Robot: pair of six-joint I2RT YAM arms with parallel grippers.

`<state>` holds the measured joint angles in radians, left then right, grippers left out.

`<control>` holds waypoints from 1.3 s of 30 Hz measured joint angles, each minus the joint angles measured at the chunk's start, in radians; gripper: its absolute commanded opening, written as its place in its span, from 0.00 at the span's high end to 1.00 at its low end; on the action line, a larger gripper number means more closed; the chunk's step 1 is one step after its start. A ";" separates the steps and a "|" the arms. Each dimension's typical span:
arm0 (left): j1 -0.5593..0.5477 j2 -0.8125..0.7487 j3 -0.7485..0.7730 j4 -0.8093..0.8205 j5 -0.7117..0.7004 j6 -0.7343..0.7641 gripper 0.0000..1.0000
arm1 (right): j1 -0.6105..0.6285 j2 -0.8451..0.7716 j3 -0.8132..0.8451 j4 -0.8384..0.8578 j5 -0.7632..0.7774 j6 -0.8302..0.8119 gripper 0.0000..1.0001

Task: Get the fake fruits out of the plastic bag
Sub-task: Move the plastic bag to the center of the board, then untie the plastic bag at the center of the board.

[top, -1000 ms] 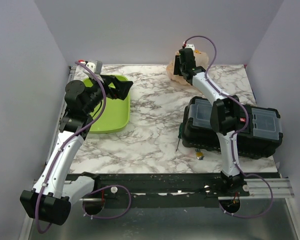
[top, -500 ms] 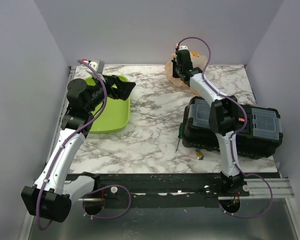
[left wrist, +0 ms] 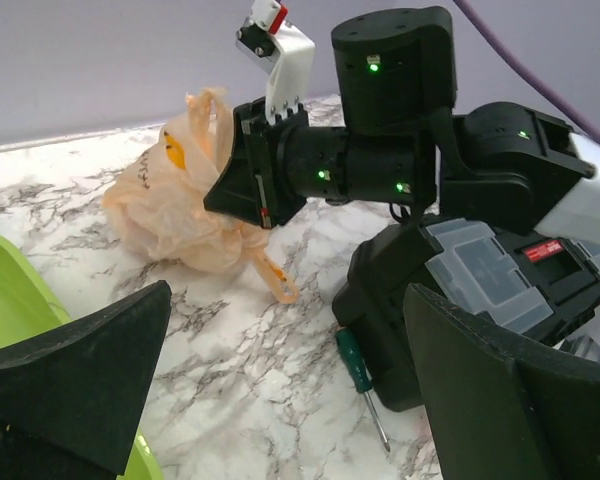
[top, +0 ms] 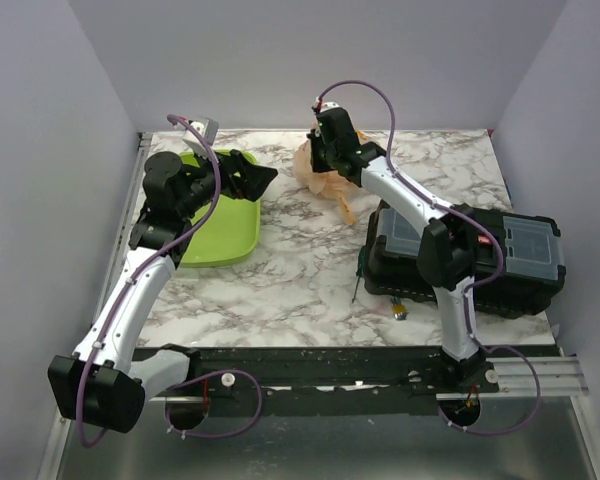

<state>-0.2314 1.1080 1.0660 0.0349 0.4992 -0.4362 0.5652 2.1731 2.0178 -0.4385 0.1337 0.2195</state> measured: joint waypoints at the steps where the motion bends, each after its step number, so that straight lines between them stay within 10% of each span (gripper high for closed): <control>1: 0.000 0.002 0.000 0.000 0.005 0.000 0.01 | 0.012 -0.019 -0.016 -0.002 -0.002 0.011 0.95; 14: -0.005 0.032 0.000 0.014 0.048 -0.041 0.01 | 0.183 -0.332 -0.463 0.042 -0.072 0.201 0.90; 24: -0.006 0.041 0.000 0.016 0.060 -0.059 0.01 | 0.206 -0.565 -0.663 0.124 -0.143 0.301 0.44; 39: -0.026 0.074 0.013 -0.060 0.007 -0.014 0.03 | 0.208 -0.603 -0.708 0.038 0.241 0.465 0.37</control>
<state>-0.2577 1.1820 1.0786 -0.0246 0.5064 -0.4500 0.7731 1.5696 1.3094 -0.4007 0.3748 0.6849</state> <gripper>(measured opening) 0.966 0.606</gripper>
